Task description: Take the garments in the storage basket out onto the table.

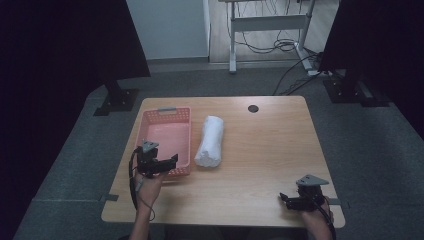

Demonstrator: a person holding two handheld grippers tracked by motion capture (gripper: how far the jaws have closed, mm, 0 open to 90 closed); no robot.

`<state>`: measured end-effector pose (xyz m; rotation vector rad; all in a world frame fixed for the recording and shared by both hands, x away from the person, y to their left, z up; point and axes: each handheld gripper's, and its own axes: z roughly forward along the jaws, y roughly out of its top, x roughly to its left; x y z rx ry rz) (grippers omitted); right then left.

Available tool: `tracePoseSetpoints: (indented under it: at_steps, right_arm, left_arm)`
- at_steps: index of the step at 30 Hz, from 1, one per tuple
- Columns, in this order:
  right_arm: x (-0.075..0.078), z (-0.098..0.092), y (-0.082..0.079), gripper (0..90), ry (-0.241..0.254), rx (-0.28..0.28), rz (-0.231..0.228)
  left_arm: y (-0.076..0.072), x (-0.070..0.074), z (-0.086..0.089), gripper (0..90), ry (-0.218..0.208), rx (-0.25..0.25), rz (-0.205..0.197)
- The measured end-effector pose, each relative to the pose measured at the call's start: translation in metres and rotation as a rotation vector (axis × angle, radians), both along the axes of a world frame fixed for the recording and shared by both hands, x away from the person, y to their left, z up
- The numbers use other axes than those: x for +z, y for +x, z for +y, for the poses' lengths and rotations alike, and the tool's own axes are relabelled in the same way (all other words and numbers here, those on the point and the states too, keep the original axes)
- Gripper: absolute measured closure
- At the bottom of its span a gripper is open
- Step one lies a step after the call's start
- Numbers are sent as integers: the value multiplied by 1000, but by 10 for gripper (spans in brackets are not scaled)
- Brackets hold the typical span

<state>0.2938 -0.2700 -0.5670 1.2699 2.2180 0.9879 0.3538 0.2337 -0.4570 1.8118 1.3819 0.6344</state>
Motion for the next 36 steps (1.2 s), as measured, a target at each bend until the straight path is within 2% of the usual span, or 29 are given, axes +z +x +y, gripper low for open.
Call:
tracePoseSetpoints:
  at_steps: [10, 24, 25, 31, 36]
  right_arm:
    - [0, 0, 0, 81, 0, -1, 0]
    - [0, 0, 0, 81, 0, -5, -1]
    - [0, 0, 0, 81, -1, -5, 0]
    - [0, 0, 0, 81, -1, -6, 0]
    - [0, 0, 0, 81, -1, -6, 1]
  left_arm:
    - [-13, -5, 13, 99, -2, 11, -5]
    - [-30, -18, 31, 99, -27, 26, -8]
    - [-32, -20, 34, 98, -38, 25, -7]
    - [-39, -26, 37, 98, -39, 27, -9]
    - [-48, -37, 41, 98, -54, 29, -8]
